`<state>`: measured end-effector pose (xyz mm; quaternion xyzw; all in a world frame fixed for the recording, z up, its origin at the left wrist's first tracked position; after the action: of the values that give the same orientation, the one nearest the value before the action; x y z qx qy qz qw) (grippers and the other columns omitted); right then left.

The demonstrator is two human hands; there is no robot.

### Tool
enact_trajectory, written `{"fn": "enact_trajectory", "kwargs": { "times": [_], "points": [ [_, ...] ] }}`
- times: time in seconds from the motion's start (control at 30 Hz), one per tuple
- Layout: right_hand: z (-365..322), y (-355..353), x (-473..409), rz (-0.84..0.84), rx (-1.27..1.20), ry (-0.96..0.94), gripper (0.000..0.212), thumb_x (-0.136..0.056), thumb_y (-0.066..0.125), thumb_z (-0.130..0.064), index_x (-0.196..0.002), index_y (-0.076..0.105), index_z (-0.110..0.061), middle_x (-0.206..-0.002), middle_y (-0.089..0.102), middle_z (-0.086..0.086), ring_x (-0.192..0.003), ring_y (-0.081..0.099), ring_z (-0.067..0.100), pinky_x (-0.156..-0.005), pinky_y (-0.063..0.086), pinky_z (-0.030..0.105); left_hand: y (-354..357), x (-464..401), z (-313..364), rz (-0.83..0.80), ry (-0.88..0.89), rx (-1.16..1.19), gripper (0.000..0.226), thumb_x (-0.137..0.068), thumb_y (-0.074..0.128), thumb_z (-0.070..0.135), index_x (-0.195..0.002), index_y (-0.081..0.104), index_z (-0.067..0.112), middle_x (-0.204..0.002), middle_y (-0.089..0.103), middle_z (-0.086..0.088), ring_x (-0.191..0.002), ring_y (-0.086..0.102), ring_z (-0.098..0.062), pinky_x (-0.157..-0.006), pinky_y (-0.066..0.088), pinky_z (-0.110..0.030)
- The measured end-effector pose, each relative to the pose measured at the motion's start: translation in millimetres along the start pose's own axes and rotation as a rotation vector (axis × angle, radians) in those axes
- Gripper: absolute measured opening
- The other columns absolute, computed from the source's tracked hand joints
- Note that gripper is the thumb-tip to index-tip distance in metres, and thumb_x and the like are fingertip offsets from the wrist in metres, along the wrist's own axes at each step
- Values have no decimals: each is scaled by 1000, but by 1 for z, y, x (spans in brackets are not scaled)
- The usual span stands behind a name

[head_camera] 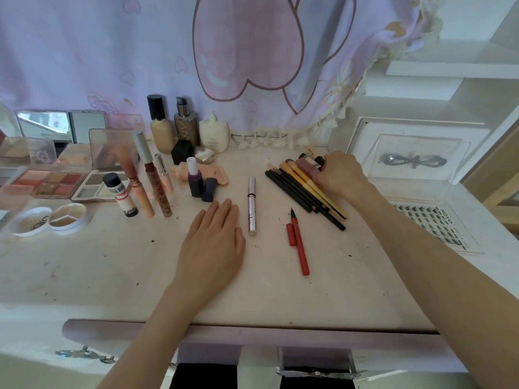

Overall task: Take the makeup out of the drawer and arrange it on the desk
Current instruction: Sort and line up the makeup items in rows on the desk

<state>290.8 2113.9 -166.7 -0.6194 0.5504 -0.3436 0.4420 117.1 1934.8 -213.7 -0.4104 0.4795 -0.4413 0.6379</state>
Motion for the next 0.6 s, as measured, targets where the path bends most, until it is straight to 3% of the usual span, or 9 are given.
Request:
{"fn": "enact_trajectory", "kwargs": {
  "times": [0.13,0.2,0.3,0.37,0.4,0.47,0.53,0.6],
  "points": [
    [-3,-5,7,57,-74,15,53,-88,53,-51,-56,38,-11,-55,41,2,-52,44,18,-44,28,27,1,1,0,-9,-4,-5,52,-98,17,32,-148,13,19,-157,11,3,-144,4,-12,-114,0,-26],
    [-5,-11,15,121,-147,-7,46,-88,55,-37,-53,39,-11,-52,40,2,-55,47,21,-46,31,26,0,0,0,-7,-3,4,52,-98,18,32,-148,14,19,-156,11,3,-144,5,-12,-114,0,-26],
    [-6,-21,34,165,-392,-45,38,-86,59,-34,-55,48,-15,-55,48,-2,-58,51,14,-52,35,22,-1,0,-2,-3,-4,51,49,-99,22,29,-147,20,18,-156,16,3,-143,9,-12,-115,2,-26],
    [-9,-22,50,81,-662,-29,30,-81,64,-42,-70,63,-14,-61,58,-7,-59,54,0,-57,35,18,-4,0,-2,26,-2,86,47,-99,25,25,-145,26,16,-152,26,1,-141,19,-13,-116,11,-27],
    [-11,-21,57,13,-771,-17,35,-77,65,-44,-79,67,-8,-63,59,-6,-54,52,-3,-59,34,17,-7,1,-2,61,-6,127,46,-98,28,23,-143,29,15,-148,34,-2,-137,28,-15,-114,18,-28],
    [-17,-14,72,-140,-908,3,39,-74,65,-41,-85,68,-3,-71,58,3,-54,49,4,-57,38,19,-16,1,-3,150,-52,281,44,-97,33,24,-141,34,15,-139,45,-4,-126,42,-18,-103,31,-29],
    [-25,-6,83,-276,-1010,-6,22,-83,62,-29,-83,67,-7,-75,64,6,-60,54,10,-52,40,18,-27,2,-8,241,-111,475,45,-96,34,30,-140,34,18,-137,46,-1,-122,46,-17,-96,35,-28],
    [-35,-1,94,-386,-1047,-47,15,-89,57,-20,-87,66,-9,-73,68,6,-57,58,9,-46,40,16,-37,6,-7,311,-52,593,50,-93,35,38,-139,32,19,-132,44,5,-116,48,-11,-91,41,-26]
  ]
}}
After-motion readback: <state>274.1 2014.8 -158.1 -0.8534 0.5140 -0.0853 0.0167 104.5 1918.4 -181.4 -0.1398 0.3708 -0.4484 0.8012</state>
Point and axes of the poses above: each hand's wrist, its own x-axis away from the middle knuckle, its own y-axis out of the palm, z = x × y, the point moved 6 cm from there along -x, towards the middle knuckle
